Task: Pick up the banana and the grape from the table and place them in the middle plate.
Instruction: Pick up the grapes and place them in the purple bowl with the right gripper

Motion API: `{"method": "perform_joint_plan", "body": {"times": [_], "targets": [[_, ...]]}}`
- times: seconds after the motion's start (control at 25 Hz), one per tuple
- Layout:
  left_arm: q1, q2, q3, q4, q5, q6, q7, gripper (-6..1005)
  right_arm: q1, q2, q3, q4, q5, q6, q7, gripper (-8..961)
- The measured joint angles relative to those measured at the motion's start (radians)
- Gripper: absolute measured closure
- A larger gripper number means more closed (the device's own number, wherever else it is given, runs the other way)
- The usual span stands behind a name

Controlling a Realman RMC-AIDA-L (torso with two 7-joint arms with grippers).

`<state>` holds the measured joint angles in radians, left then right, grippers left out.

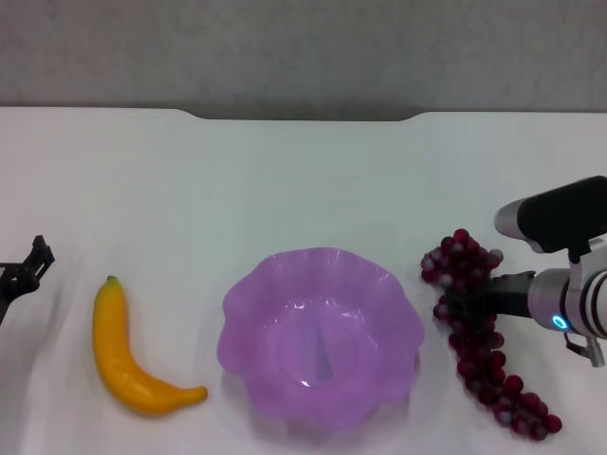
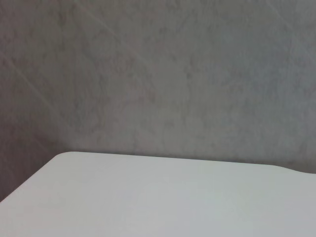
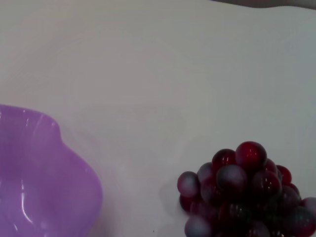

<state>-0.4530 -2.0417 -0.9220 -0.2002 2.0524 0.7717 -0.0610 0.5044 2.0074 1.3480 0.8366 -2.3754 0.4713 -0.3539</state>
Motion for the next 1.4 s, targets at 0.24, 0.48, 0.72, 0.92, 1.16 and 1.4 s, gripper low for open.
{"method": "perform_joint_plan", "body": {"times": [0.24,0.48,0.72,0.92,1.16,1.4], "targets": [[0.0,0.0,0.0,0.0,0.0,0.0,0.0,101,-0.001,-0.001,-0.004,0.001,0.015,-0.002,-0.008,454],[0.002,0.0,0.0,-0.001,0.0,0.0,0.001,101,-0.001,-0.001,-0.009,0.002,0.016,-0.002,-0.008,512],[0.002,0.0,0.0,-0.003,0.0,0.0,0.002,101,-0.001,-0.001,-0.009,0.003,0.016,-0.002,-0.008,514],[0.003,0.0,0.0,-0.003,0.0,0.0,0.007,101,-0.008,-0.001,-0.009,0.005,0.016,-0.016,-0.007,516],[0.004,0.0,0.0,-0.002,0.0,0.0,0.005,102,-0.034,-0.001,-0.024,0.008,0.016,-0.08,-0.007,524],[0.004,0.0,0.0,-0.001,0.0,0.0,0.007,102,-0.06,0.0,-0.051,0.02,0.016,-0.15,-0.006,534]]}}
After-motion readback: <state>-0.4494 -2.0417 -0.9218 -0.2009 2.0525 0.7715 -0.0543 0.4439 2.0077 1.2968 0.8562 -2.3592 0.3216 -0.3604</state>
